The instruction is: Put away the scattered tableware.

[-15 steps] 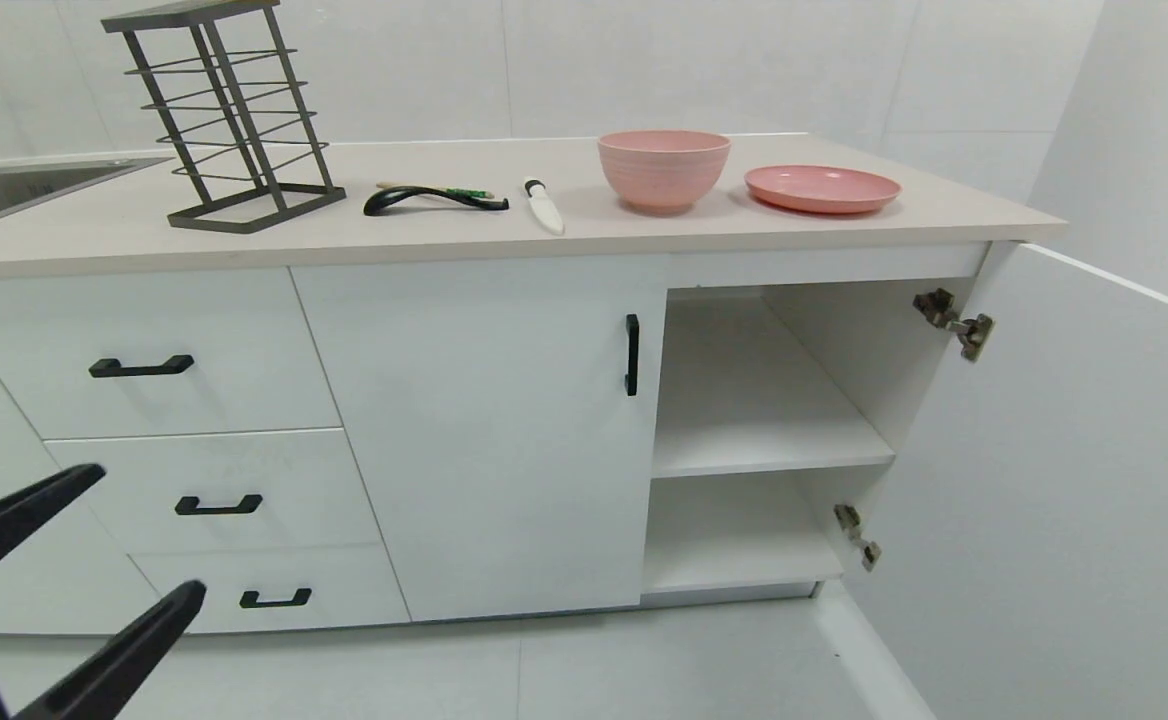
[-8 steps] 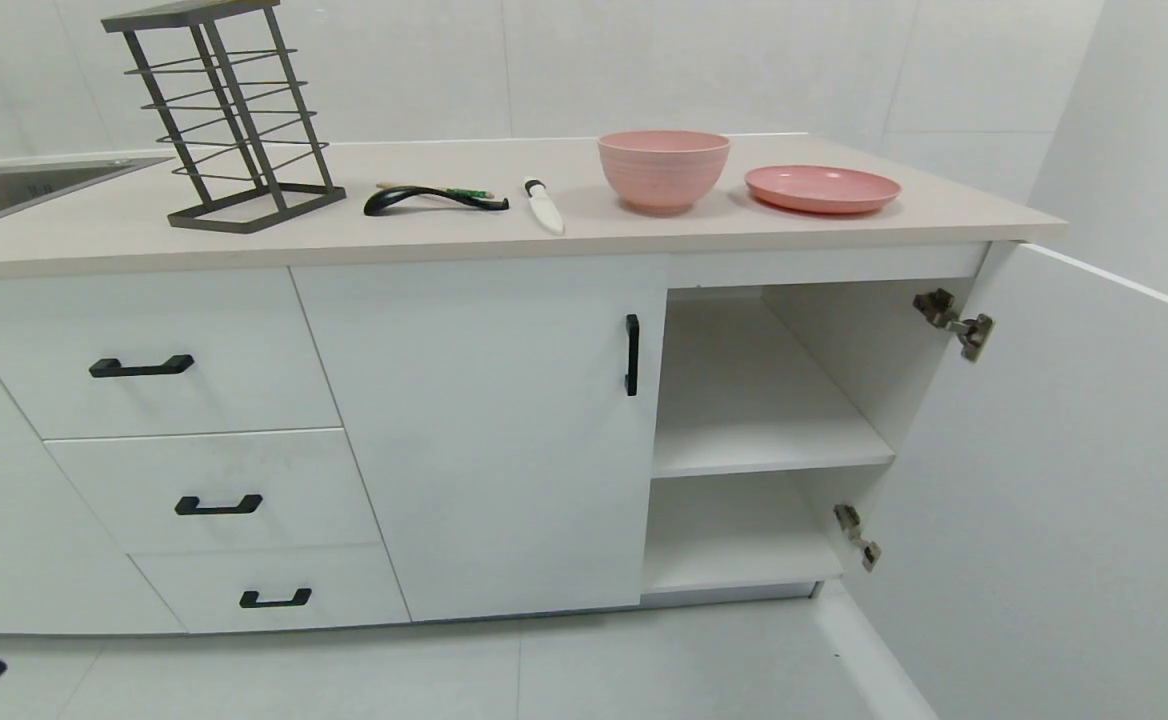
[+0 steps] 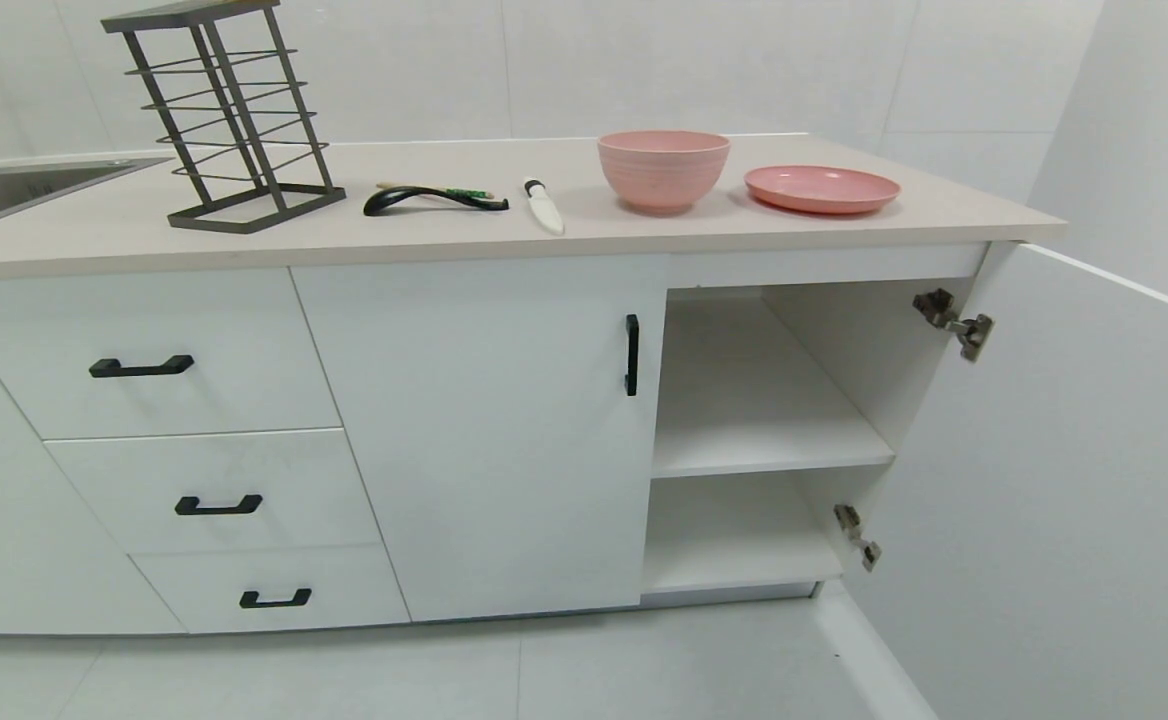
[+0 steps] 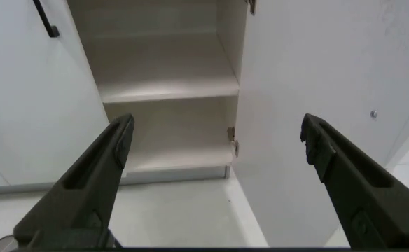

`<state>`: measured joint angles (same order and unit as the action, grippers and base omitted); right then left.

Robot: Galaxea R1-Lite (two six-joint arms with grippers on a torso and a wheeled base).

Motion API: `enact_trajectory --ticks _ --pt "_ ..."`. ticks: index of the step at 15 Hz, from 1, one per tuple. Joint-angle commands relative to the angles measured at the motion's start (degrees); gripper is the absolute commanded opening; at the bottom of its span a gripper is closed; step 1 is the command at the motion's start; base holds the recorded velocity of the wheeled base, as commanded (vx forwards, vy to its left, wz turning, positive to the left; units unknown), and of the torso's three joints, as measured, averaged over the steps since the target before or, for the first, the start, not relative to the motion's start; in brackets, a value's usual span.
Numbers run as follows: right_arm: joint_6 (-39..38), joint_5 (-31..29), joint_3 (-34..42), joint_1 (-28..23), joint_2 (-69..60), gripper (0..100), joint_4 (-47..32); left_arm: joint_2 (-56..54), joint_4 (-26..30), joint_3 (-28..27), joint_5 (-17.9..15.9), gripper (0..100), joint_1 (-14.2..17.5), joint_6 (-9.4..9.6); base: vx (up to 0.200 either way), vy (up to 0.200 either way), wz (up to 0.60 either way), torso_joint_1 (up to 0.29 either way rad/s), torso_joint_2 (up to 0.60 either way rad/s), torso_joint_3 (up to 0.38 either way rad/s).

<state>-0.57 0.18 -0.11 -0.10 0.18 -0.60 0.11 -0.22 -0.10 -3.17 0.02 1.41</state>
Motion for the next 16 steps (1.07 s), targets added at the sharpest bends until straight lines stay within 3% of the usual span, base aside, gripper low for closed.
enact_trajectory --ticks 1,7,9,13,16 --pt "-0.22 0.26 0.02 0.01 -0.01 100 0.25 -0.11 0.04 0.1 0.01 100 0.06 -0.54 0.0 0.0 0.0 0.0 0.0 0.0" --pt "-0.13 0.26 0.02 0.01 -0.01 100 0.25 -0.11 0.04 0.1 0.71 100 0.06 -0.62 0.0 0.0 0.0 0.0 0.0 0.0" --pt "-0.22 0.26 0.02 0.01 -0.01 100 0.25 -0.11 0.04 0.1 0.8 100 0.06 -0.62 0.0 -0.2 0.0 0.002 0.0 0.007" --pt "-0.22 0.26 0.02 0.01 -0.01 100 0.25 -0.11 0.04 0.1 0.8 100 0.06 -0.71 0.2 -0.05 0.0 0.005 0.0 0.001" --pt "-0.13 0.26 0.02 0.01 -0.01 100 0.25 -0.11 0.04 0.1 0.8 100 0.06 -0.71 0.0 0.0 0.0 0.0 0.0 0.0"
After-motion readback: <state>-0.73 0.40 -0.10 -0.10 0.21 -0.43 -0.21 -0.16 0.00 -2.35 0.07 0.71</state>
